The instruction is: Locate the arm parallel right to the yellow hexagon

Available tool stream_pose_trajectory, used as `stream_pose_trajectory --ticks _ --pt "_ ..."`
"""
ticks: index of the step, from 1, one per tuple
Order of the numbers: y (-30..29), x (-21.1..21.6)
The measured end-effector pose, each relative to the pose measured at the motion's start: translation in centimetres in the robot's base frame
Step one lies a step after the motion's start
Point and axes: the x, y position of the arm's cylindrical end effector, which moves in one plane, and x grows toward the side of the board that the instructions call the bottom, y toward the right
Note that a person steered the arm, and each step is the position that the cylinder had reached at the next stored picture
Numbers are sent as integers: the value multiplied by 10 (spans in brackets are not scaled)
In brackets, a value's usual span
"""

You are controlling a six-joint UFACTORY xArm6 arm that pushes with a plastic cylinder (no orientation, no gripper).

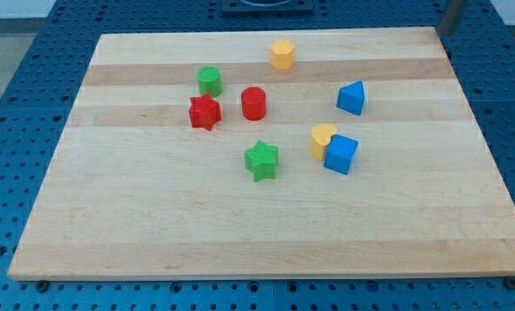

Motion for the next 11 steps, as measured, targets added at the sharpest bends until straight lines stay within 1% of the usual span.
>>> stream_pose_trajectory --ticks 1,3,4,5,7,8,11 --pt "-35 0" --pt "-68 0" --pt "-79 4" --pt "-83 22" --pt "-84 30" --pt "-102 39" --pt "-115 104"
